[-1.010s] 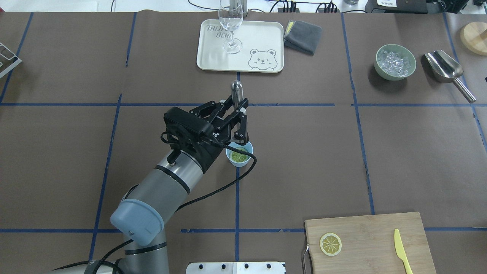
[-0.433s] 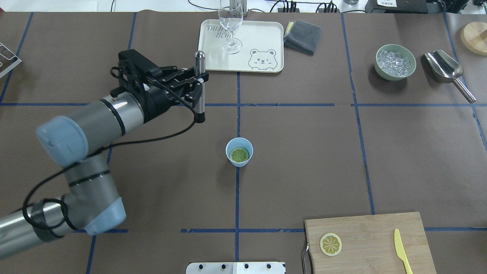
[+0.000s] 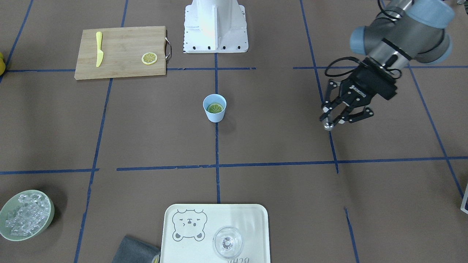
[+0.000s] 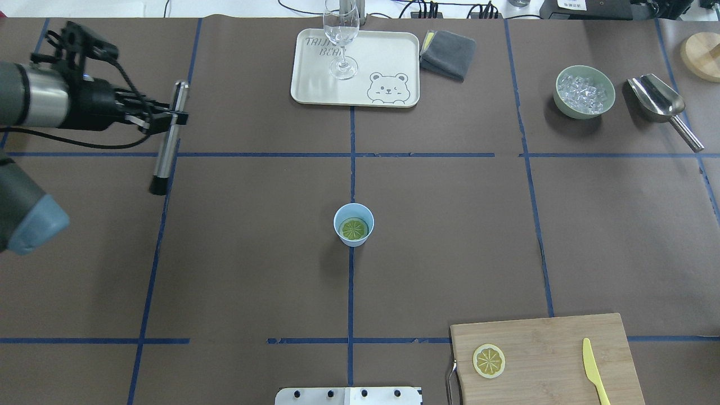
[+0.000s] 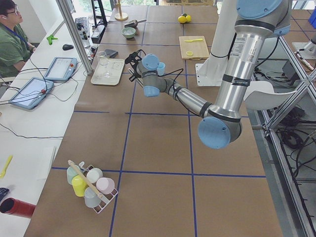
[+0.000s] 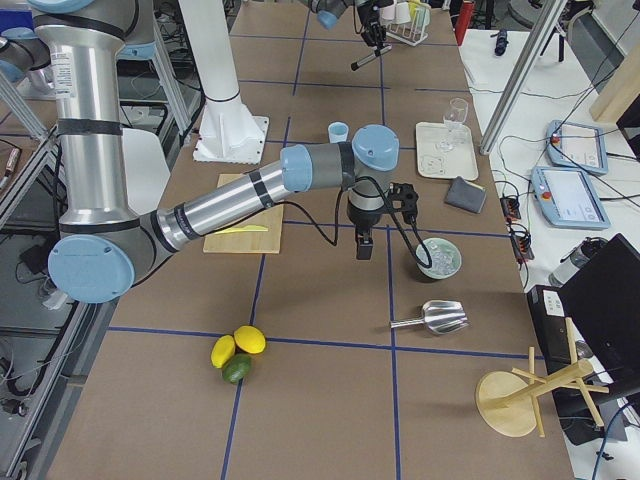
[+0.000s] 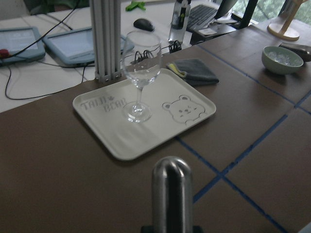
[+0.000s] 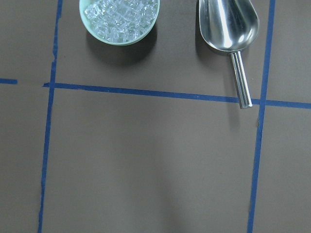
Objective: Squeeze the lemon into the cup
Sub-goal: 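Lift the muddler out of the cup and carry it back, then lower the muddler upright onto the table and open the left gripper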
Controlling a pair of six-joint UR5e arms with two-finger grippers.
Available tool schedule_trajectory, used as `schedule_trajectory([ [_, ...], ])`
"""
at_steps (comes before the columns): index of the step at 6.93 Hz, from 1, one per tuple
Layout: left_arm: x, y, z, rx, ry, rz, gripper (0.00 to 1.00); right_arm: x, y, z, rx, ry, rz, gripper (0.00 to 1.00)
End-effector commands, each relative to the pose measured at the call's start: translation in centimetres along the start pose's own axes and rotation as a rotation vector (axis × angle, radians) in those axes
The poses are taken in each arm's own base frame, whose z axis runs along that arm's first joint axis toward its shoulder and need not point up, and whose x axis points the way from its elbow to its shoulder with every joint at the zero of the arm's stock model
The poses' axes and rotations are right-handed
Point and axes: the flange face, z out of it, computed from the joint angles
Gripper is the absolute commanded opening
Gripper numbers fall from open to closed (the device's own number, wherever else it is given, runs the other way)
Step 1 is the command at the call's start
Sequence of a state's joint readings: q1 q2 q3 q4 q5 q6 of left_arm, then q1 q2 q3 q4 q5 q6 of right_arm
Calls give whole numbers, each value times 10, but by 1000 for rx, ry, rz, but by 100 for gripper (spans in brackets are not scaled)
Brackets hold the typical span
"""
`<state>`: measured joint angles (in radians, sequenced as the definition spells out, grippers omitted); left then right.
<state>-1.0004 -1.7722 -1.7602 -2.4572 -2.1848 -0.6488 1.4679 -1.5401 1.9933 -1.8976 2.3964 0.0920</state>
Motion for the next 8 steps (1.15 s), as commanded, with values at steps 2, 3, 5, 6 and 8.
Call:
schedule_trajectory([
  [2, -93, 54, -52, -254, -159, -352, 0, 2, 0, -2, 4, 1, 4, 100],
  [3, -100, 55, -49, -330, -224, -442, 0, 1, 0, -2, 5, -1, 5, 100],
  [5, -129, 78, -36, -386, -347, -507, 0, 2, 1, -1, 3, 1, 7, 100],
  [6, -143, 91, -12, -437, -367, -531, 0, 2, 1, -1, 3, -1, 7, 100],
  [8, -120, 88, 50, -485, -381, -561, 0, 2, 1, -1, 3, -1, 7, 100],
])
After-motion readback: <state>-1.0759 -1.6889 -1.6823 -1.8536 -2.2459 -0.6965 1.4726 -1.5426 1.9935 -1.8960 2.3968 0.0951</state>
